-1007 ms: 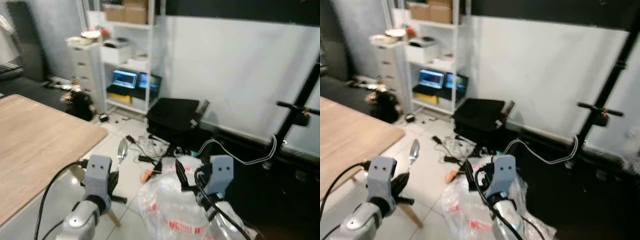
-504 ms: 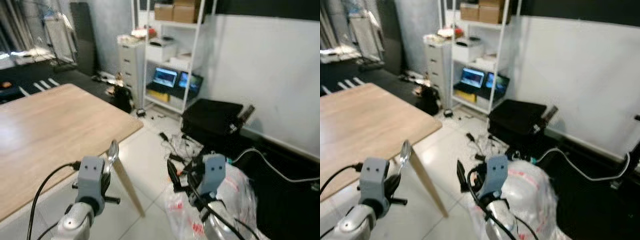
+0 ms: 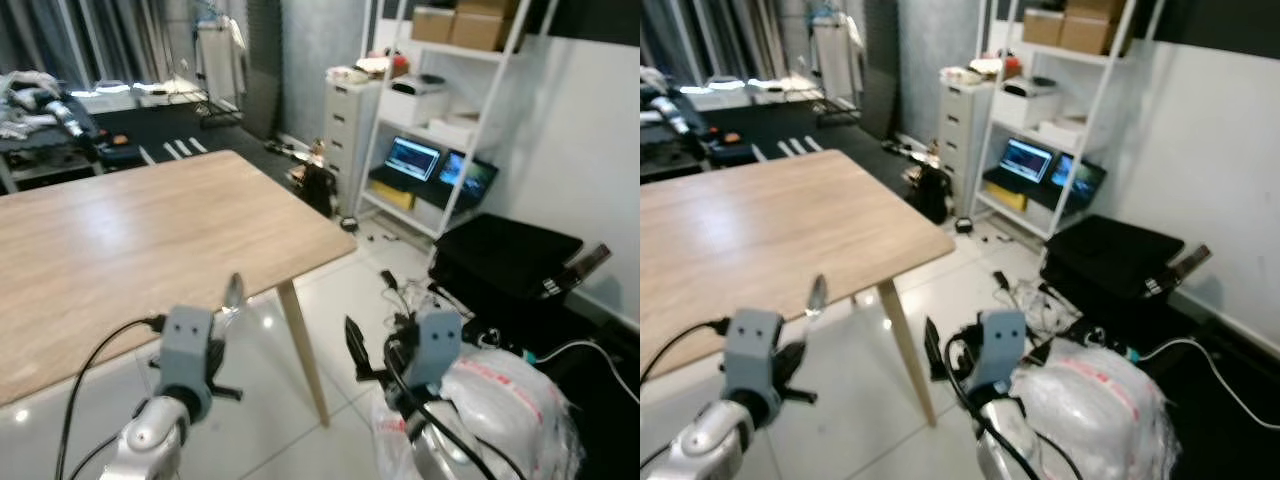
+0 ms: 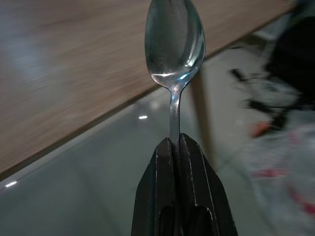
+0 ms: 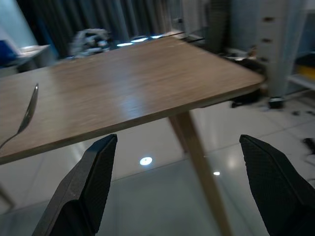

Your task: Setting the table

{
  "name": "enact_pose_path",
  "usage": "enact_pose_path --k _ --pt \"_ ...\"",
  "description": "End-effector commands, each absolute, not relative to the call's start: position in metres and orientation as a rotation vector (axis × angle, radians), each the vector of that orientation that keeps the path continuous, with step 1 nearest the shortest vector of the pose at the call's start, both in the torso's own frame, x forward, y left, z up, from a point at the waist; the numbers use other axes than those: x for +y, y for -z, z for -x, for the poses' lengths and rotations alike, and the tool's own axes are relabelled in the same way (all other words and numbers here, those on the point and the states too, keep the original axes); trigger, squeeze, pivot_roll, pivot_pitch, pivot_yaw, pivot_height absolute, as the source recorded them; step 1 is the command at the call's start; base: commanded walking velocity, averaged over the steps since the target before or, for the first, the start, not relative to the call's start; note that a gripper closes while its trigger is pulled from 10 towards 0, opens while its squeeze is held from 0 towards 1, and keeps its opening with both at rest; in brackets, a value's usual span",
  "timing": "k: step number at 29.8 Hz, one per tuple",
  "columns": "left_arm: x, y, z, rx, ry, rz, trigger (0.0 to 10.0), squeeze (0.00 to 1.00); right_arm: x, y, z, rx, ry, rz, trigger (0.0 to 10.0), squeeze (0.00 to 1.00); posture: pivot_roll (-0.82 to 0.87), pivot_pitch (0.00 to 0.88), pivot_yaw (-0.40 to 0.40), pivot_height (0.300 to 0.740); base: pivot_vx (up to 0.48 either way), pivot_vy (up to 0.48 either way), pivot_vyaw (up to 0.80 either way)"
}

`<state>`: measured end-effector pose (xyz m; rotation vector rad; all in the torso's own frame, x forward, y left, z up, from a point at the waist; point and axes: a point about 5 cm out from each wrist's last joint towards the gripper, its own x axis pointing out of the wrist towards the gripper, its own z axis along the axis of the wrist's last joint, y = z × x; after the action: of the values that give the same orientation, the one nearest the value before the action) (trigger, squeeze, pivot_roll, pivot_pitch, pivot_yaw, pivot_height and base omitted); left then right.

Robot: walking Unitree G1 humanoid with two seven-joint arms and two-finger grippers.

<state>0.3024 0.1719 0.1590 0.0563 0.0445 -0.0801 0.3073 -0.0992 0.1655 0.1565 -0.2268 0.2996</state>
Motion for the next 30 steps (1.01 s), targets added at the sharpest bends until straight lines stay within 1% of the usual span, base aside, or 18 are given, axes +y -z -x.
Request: enact_pose_path --k 1,2,6,8,30 --pt "0.177 -0.160 -0.304 0.028 0.048 -0.059 10.0 0.00 -0.102 -0.162 -0.307 -0.215 -0.278 -0.164 10.0 0.00 0.03 0.054 0.047 0.740 0.000 0.000 0.62" --pt "0.179 -0.162 -0.305 0.018 0.033 -0.063 10.0 0.00 -0.103 -0.162 -0.307 -0.213 -0.271 -0.163 10.0 0.00 0.03 0.053 0.047 0.740 0.000 0.000 0.00" --pt "0.192 -0.162 -0.308 0.026 -0.058 -0.075 10.0 0.00 -0.104 -0.165 -0.308 -0.226 -0.268 -0.186 10.0 0.00 0.03 0.050 0.046 0.740 0.401 0.120 0.00" --pt "0.193 -0.161 -0.308 0.030 -0.068 -0.077 10.0 0.00 -0.103 -0.165 -0.308 -0.226 -0.272 -0.184 10.0 0.00 0.03 0.050 0.045 0.740 0.426 0.000 0.00" --pt "0.191 -0.158 -0.308 0.037 -0.060 -0.077 10.0 0.00 -0.101 -0.167 -0.307 -0.241 -0.281 -0.186 10.0 0.00 0.04 0.046 0.046 0.740 0.450 0.000 0.00"
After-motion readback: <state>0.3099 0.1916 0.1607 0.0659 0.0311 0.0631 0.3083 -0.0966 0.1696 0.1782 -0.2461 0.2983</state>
